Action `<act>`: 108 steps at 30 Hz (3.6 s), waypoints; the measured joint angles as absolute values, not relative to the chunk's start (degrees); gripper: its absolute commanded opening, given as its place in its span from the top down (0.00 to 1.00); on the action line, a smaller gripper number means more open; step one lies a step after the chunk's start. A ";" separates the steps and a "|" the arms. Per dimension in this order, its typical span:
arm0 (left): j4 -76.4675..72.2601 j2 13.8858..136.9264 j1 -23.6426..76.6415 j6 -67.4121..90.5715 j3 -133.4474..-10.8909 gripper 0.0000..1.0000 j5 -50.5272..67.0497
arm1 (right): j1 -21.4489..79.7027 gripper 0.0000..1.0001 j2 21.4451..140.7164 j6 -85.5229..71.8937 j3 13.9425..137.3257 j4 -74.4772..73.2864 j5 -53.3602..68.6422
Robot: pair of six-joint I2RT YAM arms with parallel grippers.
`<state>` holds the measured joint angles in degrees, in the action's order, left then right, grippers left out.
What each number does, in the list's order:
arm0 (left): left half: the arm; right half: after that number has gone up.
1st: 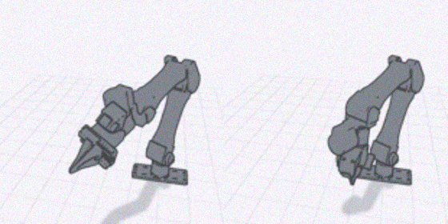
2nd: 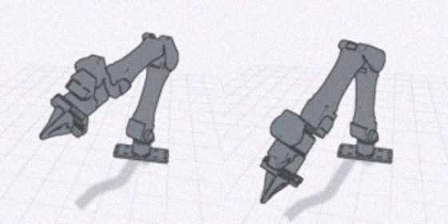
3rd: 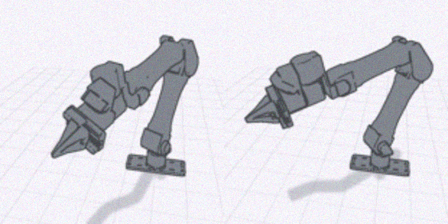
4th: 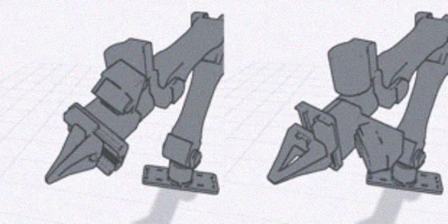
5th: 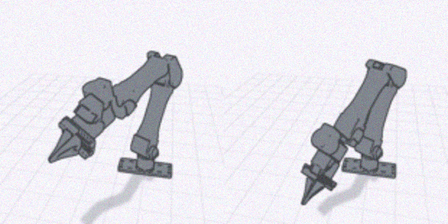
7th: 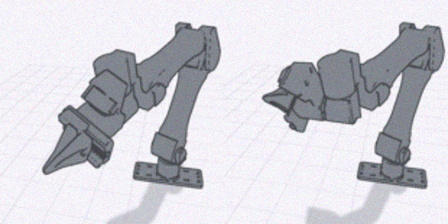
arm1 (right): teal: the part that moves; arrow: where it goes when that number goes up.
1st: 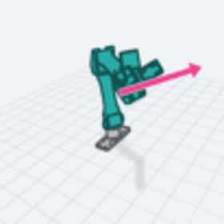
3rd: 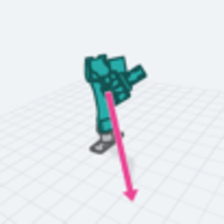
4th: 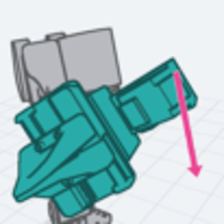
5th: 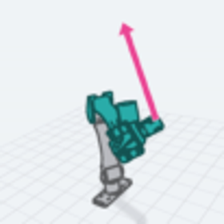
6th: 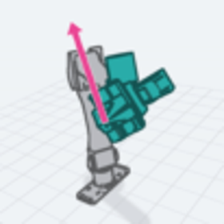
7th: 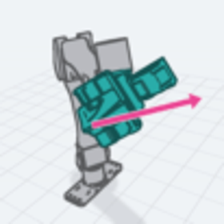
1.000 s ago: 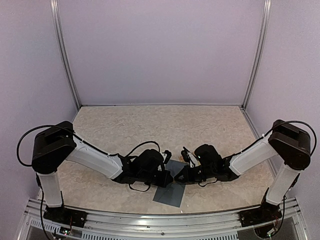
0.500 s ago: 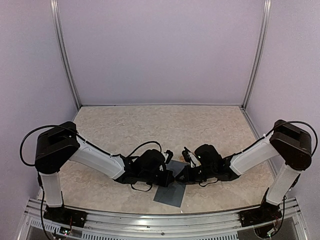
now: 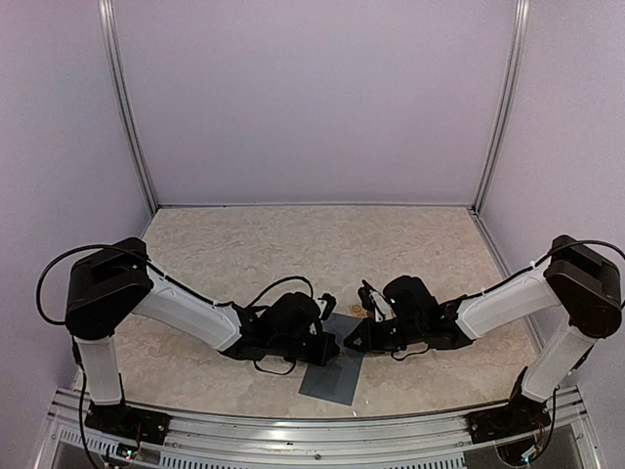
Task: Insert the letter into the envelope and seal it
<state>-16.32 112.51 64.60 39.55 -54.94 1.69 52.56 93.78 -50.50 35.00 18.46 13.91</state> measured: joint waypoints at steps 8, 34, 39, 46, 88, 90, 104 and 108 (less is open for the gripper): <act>-14.06 106.96 64.66 40.23 -51.16 0.97 -0.49 | 52.56 0.98 93.78 -50.46 35.35 18.44 14.96; -16.05 108.64 64.66 40.47 -49.89 1.00 -0.49 | 53.41 1.00 101.71 -51.62 39.18 19.49 20.91; -16.05 108.64 64.66 40.49 -49.89 1.00 -0.51 | 53.41 1.00 101.80 -53.06 39.48 18.72 20.64; -16.08 108.64 64.66 40.51 -49.89 1.00 -0.54 | 53.47 1.00 101.10 -55.24 39.48 17.28 19.38; -16.05 108.64 64.73 40.53 -49.89 1.00 -0.93 | 52.31 1.00 97.03 -48.01 42.61 9.30 19.66; -16.05 108.64 64.71 40.53 -49.89 1.00 -0.93 | 52.31 1.00 97.91 -47.99 42.61 9.26 20.10; -16.03 108.64 64.73 40.53 -49.89 1.00 -0.95 | 52.34 1.00 101.10 -48.62 43.09 9.67 21.71; -16.03 108.64 64.73 40.53 -49.89 1.00 -1.02 | 52.36 1.00 101.14 -49.60 43.11 9.67 20.99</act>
<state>-16.03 108.64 64.73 40.53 -49.89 -1.02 52.36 101.14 -49.60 43.11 9.67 20.99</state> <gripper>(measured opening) 0.003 0.003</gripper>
